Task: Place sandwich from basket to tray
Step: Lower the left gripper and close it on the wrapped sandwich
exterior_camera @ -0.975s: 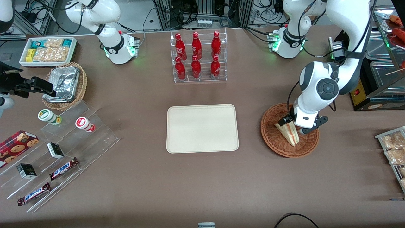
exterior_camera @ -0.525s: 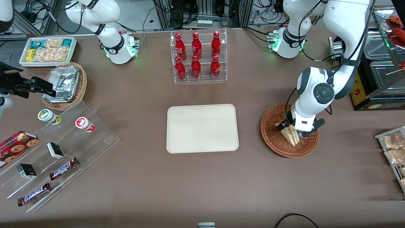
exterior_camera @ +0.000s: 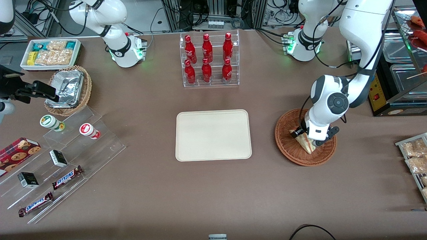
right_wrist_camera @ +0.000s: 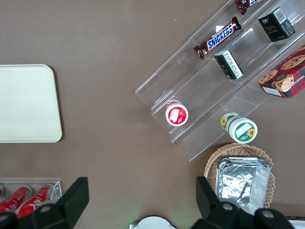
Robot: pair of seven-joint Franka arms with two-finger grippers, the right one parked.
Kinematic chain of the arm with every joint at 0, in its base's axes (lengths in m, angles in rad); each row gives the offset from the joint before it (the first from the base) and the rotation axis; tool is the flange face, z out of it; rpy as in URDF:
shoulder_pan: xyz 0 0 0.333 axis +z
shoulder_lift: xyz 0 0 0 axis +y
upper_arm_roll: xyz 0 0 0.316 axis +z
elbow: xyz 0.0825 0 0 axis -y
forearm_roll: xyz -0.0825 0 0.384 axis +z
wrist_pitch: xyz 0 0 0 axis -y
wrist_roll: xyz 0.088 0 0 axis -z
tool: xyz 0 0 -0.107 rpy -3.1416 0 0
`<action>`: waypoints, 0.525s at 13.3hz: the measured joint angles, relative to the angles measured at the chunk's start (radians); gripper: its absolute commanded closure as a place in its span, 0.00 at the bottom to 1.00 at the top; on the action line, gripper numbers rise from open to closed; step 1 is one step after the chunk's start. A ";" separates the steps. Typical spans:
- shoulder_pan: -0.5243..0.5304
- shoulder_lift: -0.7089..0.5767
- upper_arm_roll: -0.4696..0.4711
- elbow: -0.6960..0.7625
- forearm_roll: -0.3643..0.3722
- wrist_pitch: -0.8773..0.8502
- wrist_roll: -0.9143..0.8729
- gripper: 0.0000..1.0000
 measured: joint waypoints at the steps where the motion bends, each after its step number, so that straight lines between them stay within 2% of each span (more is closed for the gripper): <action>1: 0.000 0.000 0.001 0.000 0.004 0.000 0.000 1.00; 7: 0.004 -0.005 0.004 0.036 0.023 -0.039 0.000 1.00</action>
